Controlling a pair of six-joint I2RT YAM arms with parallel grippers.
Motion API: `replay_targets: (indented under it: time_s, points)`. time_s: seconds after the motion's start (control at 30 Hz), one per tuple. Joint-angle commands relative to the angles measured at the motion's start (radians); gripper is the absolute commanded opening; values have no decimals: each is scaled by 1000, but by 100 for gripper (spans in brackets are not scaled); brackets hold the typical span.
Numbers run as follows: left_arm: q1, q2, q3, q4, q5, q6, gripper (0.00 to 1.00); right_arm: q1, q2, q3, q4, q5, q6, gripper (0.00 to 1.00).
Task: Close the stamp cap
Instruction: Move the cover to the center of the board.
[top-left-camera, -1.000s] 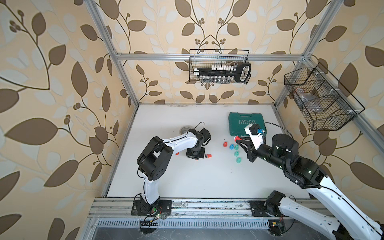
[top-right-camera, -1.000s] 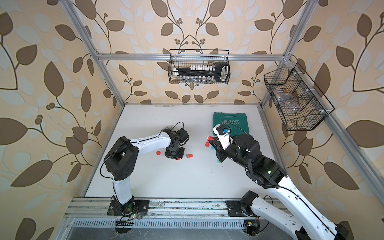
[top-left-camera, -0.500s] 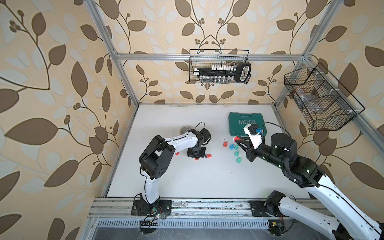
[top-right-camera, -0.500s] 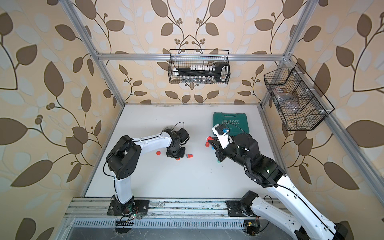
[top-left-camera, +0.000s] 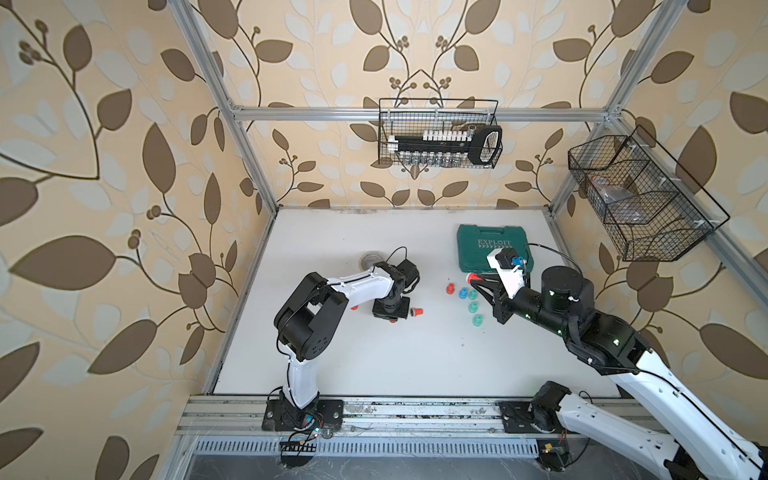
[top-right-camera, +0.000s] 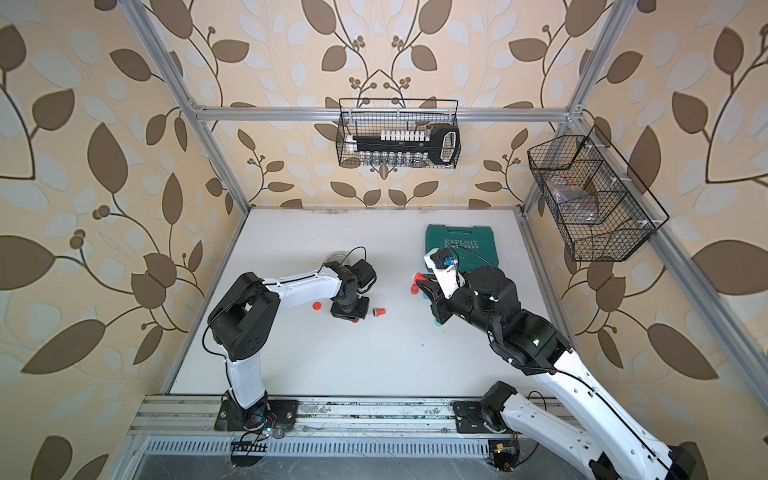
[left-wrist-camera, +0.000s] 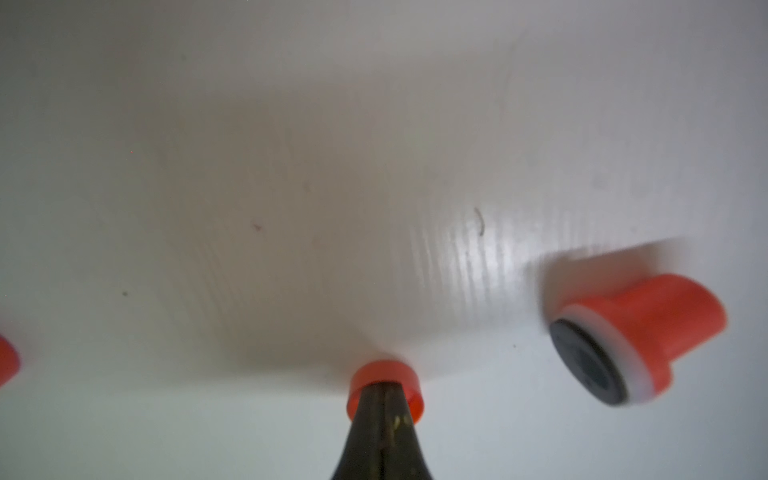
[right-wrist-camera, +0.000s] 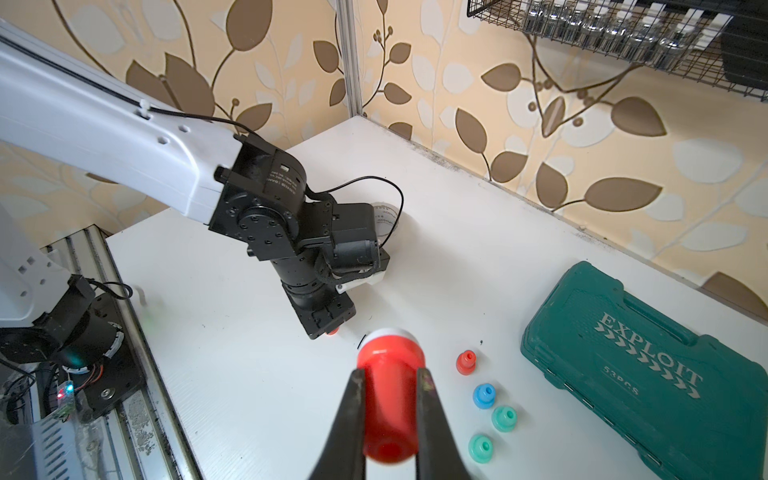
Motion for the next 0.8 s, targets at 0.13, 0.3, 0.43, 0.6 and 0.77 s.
replay_targets:
  time_s: [0.13, 0.3, 0.43, 0.6, 0.77]
  points:
    - [-101, -115, -148, -16, 53, -114, 4, -6, 15, -4, 9, -19, 11, 0]
    - [-232, -129, -165, -9, 47, -201, 4, -8, 24, 1, 14, -20, 3, 0]
    - [-340, -79, -89, -32, 28, -241, 4, -10, 30, 7, 14, -11, 7, 0]
    - [-377, -41, 3, -75, -4, -238, 5, -13, 41, 26, -2, 49, 49, 0]
    - [-375, -107, 54, -109, -37, -214, 6, -19, 38, 46, -16, 128, 130, 0]
